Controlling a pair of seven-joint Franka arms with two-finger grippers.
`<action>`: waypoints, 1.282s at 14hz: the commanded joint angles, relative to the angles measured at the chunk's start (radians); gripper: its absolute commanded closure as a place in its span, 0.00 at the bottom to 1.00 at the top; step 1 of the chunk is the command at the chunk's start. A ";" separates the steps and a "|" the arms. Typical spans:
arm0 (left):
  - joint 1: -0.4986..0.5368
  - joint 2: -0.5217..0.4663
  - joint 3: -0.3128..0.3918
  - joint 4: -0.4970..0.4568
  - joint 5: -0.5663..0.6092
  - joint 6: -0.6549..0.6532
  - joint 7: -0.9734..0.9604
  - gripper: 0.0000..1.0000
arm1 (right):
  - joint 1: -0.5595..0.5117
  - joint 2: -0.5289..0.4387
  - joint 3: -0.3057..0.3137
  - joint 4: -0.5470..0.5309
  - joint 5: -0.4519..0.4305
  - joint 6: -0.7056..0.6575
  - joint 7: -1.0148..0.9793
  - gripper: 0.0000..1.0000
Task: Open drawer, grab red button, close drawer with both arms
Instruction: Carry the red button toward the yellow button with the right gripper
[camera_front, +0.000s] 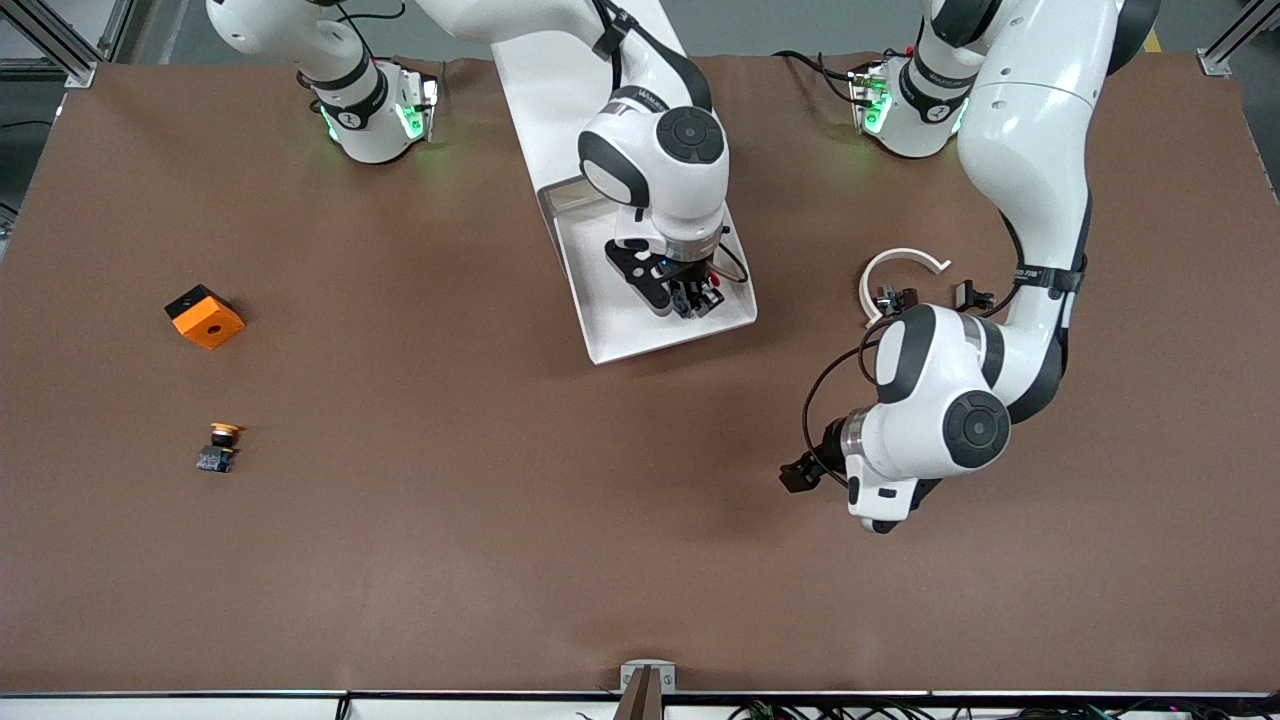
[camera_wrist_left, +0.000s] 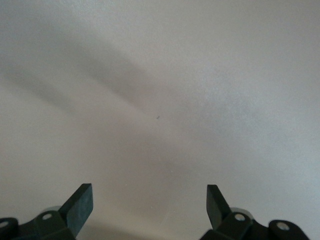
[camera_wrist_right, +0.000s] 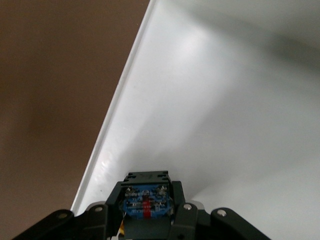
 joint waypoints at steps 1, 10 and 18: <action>-0.008 -0.020 0.011 -0.025 0.017 0.015 0.009 0.00 | -0.059 -0.005 0.006 0.042 0.027 -0.015 -0.071 1.00; -0.062 -0.025 0.000 -0.026 0.149 -0.011 -0.005 0.00 | -0.382 -0.151 -0.004 0.030 0.118 -0.276 -0.717 1.00; -0.197 -0.048 -0.001 -0.026 0.214 -0.104 -0.005 0.00 | -0.704 -0.188 -0.007 -0.100 0.109 -0.229 -1.357 1.00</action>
